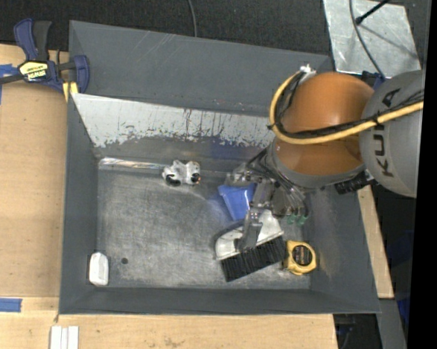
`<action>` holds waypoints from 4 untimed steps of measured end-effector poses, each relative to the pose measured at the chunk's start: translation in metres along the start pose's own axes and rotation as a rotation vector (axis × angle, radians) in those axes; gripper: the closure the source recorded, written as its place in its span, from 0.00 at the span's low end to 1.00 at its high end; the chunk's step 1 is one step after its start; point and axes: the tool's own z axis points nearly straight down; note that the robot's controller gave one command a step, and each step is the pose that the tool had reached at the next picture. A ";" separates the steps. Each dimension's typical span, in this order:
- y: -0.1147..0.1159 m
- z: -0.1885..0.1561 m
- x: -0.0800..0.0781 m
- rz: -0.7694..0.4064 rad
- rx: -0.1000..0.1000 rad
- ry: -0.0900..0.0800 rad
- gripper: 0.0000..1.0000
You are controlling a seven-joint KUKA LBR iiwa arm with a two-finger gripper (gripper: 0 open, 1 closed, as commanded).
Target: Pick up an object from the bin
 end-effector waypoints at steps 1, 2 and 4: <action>-0.027 0.032 0.038 -0.025 0.005 0.014 0.00; -0.023 0.036 -0.001 0.020 0.003 0.011 0.00; -0.054 0.120 -0.008 0.249 -0.005 0.031 1.00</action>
Offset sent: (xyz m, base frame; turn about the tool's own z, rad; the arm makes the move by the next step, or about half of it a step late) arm 0.0911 -0.0200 -0.0438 0.1414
